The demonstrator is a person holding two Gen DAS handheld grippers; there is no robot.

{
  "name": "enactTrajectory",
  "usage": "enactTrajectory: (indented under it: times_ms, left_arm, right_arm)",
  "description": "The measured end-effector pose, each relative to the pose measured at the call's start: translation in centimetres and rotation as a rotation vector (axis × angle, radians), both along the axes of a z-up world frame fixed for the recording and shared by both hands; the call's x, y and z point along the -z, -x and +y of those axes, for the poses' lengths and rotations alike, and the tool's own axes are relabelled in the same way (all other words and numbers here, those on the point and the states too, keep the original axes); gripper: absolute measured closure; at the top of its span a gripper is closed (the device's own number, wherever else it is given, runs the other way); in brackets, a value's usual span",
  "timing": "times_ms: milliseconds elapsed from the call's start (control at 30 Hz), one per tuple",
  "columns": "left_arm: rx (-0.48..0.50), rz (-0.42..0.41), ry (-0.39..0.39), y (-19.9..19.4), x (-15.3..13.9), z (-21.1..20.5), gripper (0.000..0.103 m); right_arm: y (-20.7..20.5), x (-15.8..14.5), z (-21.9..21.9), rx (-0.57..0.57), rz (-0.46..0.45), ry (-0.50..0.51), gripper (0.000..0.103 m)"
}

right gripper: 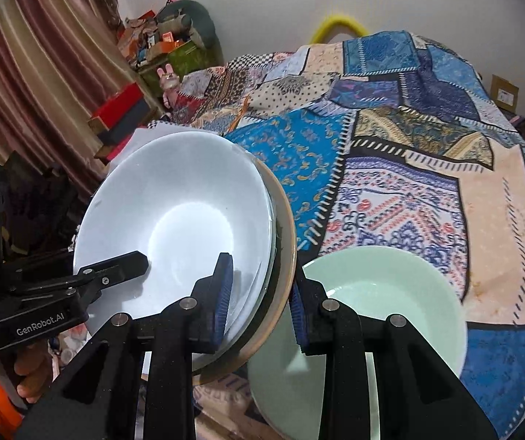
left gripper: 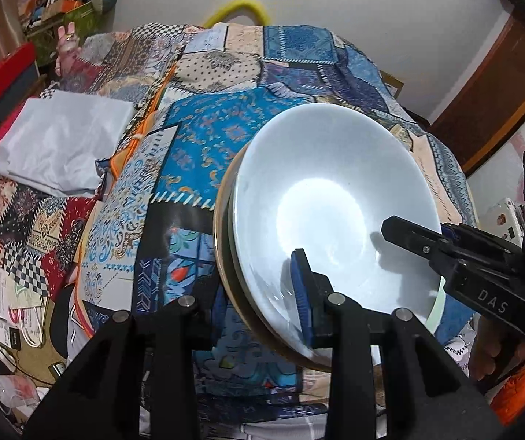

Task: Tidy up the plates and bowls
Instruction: 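Lower the white bowl into the mint green bowl and open both tools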

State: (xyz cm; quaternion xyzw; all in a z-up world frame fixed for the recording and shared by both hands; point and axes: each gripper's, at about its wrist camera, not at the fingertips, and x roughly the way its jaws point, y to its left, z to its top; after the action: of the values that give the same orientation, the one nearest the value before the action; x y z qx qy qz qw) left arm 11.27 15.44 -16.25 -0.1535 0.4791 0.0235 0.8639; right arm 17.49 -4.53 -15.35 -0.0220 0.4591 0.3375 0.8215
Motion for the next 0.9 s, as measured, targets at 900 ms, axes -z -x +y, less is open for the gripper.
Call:
enactTrajectory:
  times_ms: [900]
  left_arm:
    - [0.14,0.015,-0.033,-1.6,-0.9,-9.7,0.07]
  right_arm:
    - [0.6,-0.1,-9.9,0.119,-0.007,-0.02,0.077]
